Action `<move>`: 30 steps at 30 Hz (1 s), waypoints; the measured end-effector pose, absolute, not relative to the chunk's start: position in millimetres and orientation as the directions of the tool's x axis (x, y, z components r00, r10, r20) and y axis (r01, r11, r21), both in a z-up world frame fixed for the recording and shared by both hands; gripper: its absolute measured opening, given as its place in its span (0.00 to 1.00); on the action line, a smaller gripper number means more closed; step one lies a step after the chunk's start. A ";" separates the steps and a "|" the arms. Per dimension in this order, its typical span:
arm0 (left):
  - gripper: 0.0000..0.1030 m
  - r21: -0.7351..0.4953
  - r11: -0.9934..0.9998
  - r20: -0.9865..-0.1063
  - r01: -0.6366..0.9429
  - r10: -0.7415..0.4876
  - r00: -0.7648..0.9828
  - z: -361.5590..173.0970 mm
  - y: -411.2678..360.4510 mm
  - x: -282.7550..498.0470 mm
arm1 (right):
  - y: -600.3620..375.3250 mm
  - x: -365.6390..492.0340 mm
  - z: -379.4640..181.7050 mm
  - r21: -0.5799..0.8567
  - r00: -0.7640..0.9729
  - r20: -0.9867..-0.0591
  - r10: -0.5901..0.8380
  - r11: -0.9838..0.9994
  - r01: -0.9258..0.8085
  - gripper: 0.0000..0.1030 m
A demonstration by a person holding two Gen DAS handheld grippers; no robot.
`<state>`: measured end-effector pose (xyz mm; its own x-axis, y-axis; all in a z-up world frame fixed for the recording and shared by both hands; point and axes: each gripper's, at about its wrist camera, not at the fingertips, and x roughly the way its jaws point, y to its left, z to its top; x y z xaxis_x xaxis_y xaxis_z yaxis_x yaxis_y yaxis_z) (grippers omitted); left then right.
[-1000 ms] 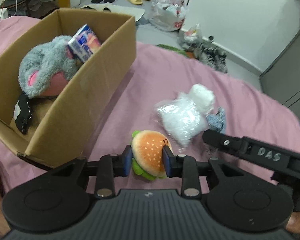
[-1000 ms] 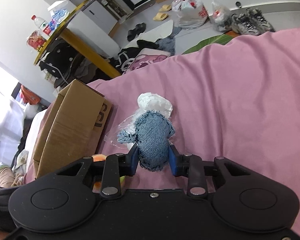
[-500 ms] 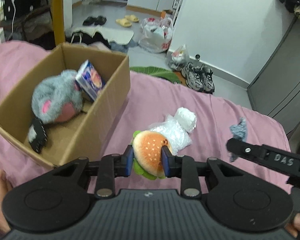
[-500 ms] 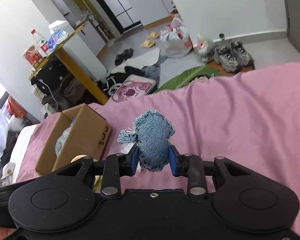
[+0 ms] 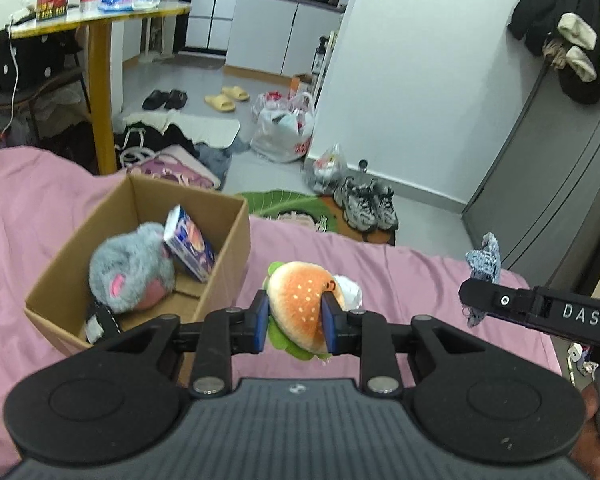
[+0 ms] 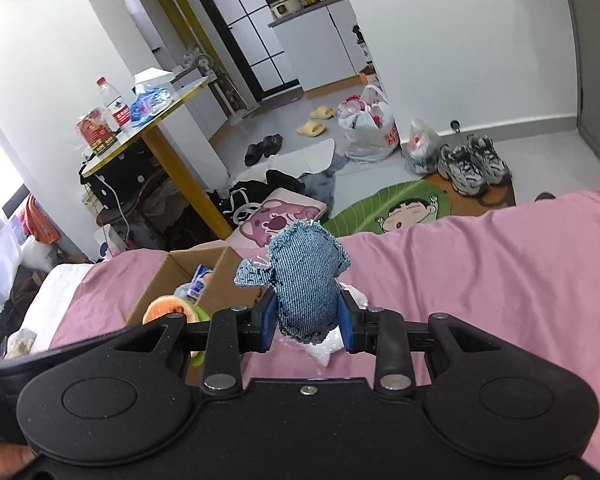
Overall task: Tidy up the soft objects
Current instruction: 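Carry the burger plush and denim knit item over the box with both tools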
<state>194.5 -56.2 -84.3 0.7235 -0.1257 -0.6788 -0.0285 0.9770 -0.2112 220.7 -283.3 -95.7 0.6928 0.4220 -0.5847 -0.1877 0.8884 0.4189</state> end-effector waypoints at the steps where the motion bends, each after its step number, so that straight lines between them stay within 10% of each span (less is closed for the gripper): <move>1: 0.25 -0.212 0.977 -0.672 -0.022 -0.129 0.729 -80.9 -54.2 192.7 | -280.9 217.6 -93.7 0.416 0.695 -0.582 0.422 0.889 -0.191 0.30; 30: 0.22 -0.270 0.963 -0.592 -0.025 -0.146 0.793 -49.4 18.2 175.6 | -226.1 188.1 -60.0 0.346 0.713 -0.574 0.402 0.909 -0.234 0.31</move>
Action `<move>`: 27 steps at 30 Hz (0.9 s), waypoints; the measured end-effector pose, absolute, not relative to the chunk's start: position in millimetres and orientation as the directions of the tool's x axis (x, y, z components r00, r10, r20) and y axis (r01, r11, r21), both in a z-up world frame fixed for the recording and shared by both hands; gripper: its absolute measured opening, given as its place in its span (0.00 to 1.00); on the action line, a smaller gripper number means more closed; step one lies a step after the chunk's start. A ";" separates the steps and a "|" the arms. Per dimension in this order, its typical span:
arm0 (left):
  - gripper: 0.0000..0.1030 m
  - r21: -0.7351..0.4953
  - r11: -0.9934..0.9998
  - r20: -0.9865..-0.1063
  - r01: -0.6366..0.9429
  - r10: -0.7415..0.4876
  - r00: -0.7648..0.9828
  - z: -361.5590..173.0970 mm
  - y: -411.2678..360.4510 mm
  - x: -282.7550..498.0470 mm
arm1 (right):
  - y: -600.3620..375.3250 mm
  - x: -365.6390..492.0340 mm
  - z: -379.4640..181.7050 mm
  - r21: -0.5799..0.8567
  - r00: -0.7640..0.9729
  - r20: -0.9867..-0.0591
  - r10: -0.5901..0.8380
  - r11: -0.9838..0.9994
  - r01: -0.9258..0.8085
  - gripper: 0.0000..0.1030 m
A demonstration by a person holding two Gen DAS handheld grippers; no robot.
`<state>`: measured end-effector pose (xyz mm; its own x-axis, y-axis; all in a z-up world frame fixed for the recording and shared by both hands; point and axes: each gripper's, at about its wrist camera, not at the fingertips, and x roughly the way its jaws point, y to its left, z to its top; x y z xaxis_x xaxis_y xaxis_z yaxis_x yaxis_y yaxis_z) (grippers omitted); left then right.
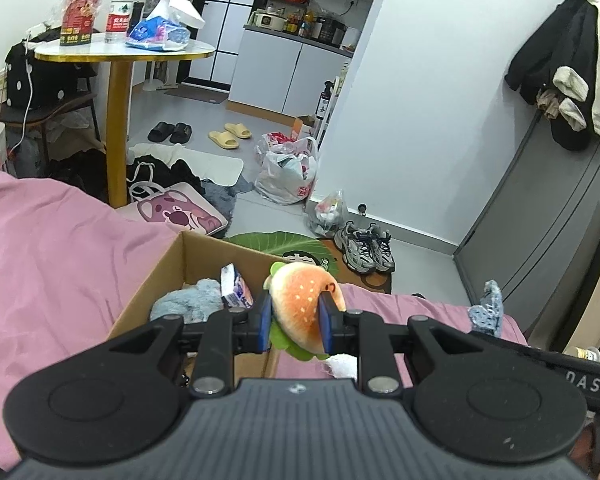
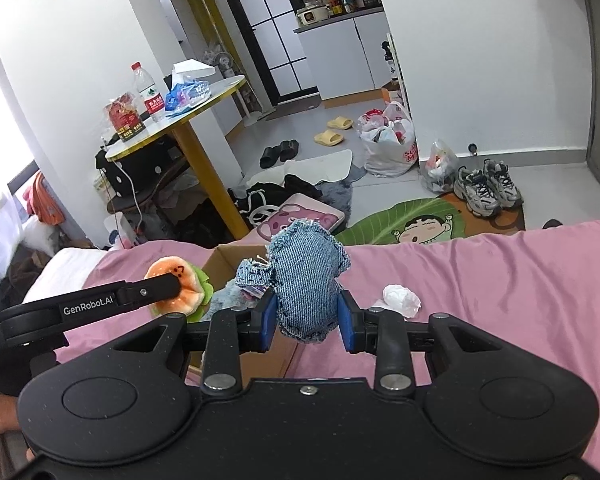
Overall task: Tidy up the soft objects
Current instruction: 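Carry the burger plush and denim knit item over the box with both tools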
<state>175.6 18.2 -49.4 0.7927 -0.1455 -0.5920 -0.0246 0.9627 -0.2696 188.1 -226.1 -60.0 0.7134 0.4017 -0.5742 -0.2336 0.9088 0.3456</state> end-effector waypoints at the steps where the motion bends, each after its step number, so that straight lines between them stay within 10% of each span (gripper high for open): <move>1: 0.22 -0.274 0.961 -0.592 -0.028 -0.146 0.793 -50.5 20.7 175.7 | -224.4 188.2 -59.5 0.345 0.716 -0.574 0.398 0.910 -0.230 0.31; 27: 0.22 -0.358 0.919 -0.664 -0.166 -0.125 0.737 -89.0 77.7 191.3 | -168.7 217.7 -82.3 0.353 0.663 -0.612 0.431 0.899 -0.258 0.31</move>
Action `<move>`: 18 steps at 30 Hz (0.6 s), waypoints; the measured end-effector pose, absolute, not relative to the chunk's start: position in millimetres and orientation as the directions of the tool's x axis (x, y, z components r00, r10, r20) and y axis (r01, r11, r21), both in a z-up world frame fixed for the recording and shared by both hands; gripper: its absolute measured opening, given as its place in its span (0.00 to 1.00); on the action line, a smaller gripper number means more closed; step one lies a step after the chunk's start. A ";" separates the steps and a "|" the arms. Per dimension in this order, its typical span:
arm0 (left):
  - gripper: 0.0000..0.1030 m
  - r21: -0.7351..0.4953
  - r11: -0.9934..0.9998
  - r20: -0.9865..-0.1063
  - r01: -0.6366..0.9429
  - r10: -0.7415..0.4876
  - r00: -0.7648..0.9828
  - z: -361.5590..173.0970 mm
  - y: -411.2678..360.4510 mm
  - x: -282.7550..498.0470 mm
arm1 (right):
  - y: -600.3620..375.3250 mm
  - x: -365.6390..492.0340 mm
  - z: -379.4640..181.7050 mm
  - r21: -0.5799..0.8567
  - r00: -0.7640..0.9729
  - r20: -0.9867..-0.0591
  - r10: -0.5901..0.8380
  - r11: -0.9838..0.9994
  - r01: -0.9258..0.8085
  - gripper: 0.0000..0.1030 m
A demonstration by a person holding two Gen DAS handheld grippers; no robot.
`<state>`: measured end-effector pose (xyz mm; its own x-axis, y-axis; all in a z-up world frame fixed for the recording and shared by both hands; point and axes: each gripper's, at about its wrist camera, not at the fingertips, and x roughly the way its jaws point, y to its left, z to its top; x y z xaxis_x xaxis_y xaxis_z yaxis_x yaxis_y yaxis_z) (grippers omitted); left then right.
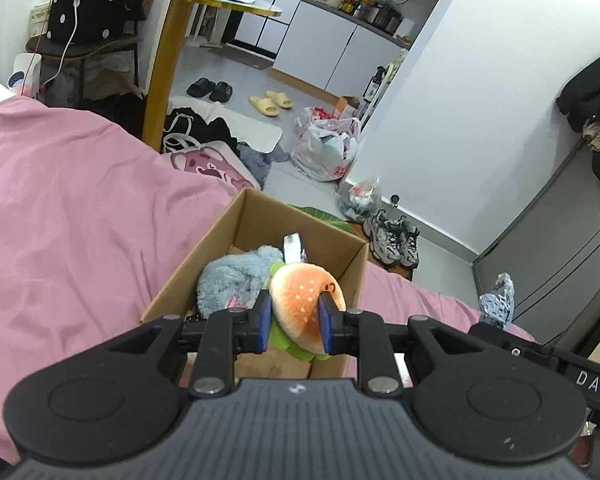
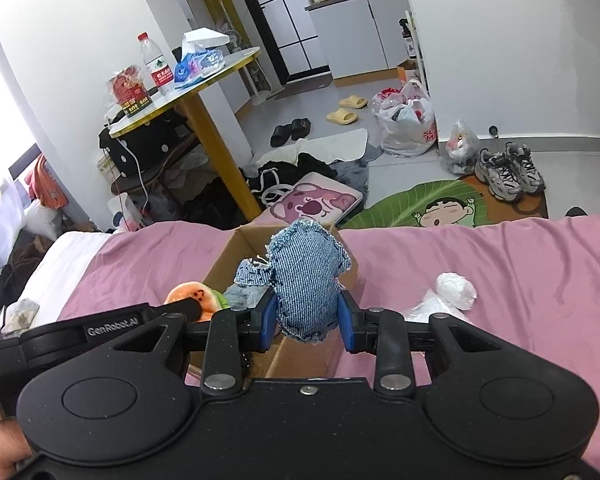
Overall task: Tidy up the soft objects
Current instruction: 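Carry the burger plush and denim knit item over the box with both tools, then open both tools to drop the burger and denim item into the box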
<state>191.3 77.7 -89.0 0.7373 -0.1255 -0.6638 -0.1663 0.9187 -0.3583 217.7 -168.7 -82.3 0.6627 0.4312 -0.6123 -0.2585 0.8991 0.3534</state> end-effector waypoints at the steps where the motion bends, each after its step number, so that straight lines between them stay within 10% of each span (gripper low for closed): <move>1: 0.22 -0.355 0.920 -0.667 -0.168 -0.123 0.734 -89.9 78.2 193.8 | -166.5 219.3 -83.0 0.354 0.662 -0.613 0.431 0.899 -0.258 0.31; 18: 0.26 -0.385 0.884 -0.731 -0.266 -0.117 0.672 -111.2 94.4 212.2 | -128.3 247.8 -95.9 0.337 0.605 -0.670 0.430 0.903 -0.267 0.31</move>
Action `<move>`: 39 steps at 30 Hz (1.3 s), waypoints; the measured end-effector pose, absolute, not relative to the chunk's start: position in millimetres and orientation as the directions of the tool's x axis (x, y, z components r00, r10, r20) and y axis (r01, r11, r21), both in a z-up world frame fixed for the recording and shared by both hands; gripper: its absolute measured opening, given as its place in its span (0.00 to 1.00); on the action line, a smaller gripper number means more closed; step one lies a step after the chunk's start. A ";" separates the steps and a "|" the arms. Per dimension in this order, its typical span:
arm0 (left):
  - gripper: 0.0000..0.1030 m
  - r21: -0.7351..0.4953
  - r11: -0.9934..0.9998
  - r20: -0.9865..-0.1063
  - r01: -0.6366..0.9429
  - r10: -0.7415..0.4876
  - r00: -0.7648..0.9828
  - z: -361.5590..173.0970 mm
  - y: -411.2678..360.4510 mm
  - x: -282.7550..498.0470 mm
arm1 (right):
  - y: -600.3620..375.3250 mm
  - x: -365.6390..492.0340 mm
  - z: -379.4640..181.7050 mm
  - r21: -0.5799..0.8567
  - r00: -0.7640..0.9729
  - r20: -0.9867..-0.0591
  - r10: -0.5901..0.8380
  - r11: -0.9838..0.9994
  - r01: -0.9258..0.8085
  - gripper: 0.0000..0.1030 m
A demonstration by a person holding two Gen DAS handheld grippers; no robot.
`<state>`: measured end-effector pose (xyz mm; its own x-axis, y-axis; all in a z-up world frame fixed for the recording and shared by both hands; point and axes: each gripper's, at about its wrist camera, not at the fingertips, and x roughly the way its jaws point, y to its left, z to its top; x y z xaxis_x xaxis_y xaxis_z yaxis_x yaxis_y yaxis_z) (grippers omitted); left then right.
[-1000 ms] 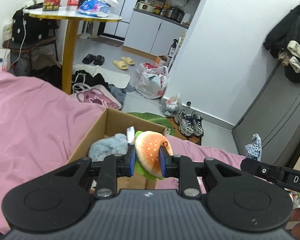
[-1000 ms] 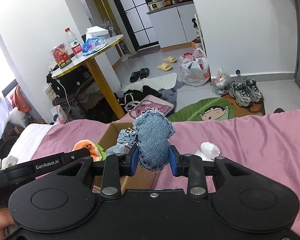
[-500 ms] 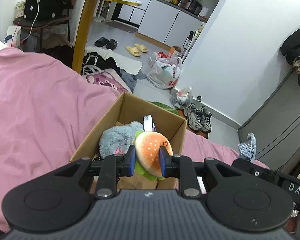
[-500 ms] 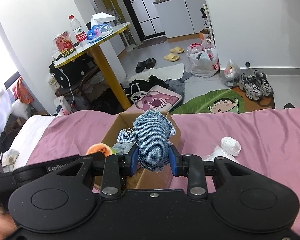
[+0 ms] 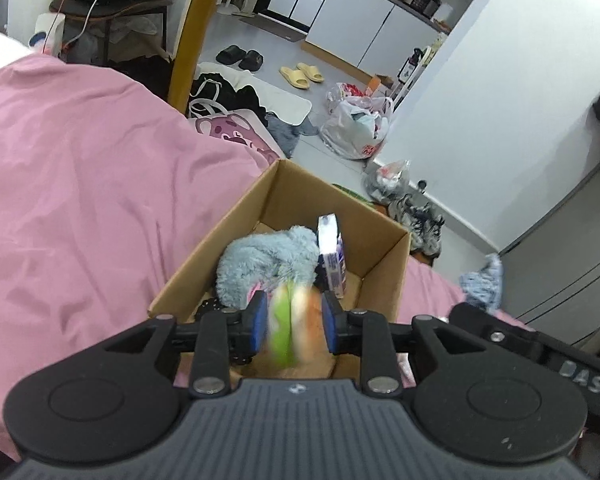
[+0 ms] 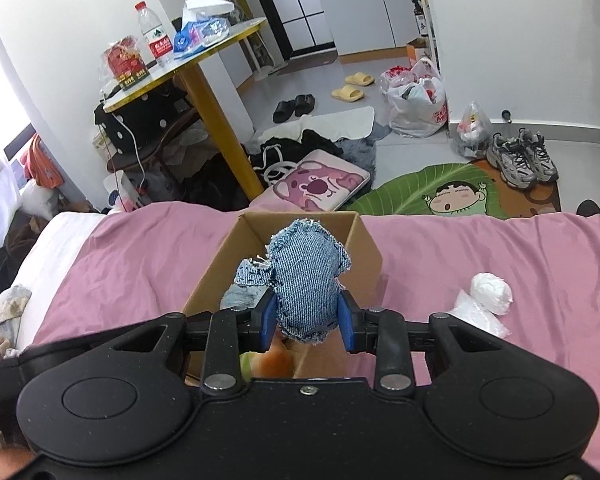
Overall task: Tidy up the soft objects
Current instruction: 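Open both tools to drop the burger and denim item into the box, then move both tools back over the bed toward the clear plastic bag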
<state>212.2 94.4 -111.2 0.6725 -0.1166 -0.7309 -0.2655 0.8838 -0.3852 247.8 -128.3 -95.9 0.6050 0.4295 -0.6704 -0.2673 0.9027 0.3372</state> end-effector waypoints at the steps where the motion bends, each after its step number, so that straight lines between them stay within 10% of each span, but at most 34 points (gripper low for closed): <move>1: 0.26 -0.390 0.881 -0.728 -0.269 -0.116 0.675 -111.4 95.8 211.4 | -125.5 249.3 -94.4 0.338 0.599 -0.674 0.433 0.901 -0.271 0.31; 10: 0.33 -0.387 0.860 -0.761 -0.332 -0.095 0.641 -102.0 113.0 211.4 | -103.4 264.8 -94.2 0.373 0.532 -0.707 0.467 0.884 -0.281 0.43; 14: 0.48 -0.367 0.870 -0.772 -0.330 -0.087 0.630 -91.1 117.3 212.3 | -106.7 271.9 -93.1 0.420 0.526 -0.691 0.495 0.868 -0.265 0.63; 23: 0.81 -0.319 0.889 -0.786 -0.328 -0.054 0.616 -74.4 116.2 217.6 | -129.6 264.1 -77.4 0.434 0.533 -0.675 0.510 0.859 -0.271 0.74; 39: 0.93 -0.228 0.932 -0.774 -0.281 0.002 0.633 -46.0 69.8 209.0 | -170.7 245.2 -53.3 0.412 0.594 -0.614 0.519 0.853 -0.320 0.96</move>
<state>209.0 69.8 -46.0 0.6327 0.0019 -0.7744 -0.2813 0.9323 -0.2275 245.2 -170.7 -53.3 0.5941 0.5192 -0.6144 -0.3200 0.8533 0.4117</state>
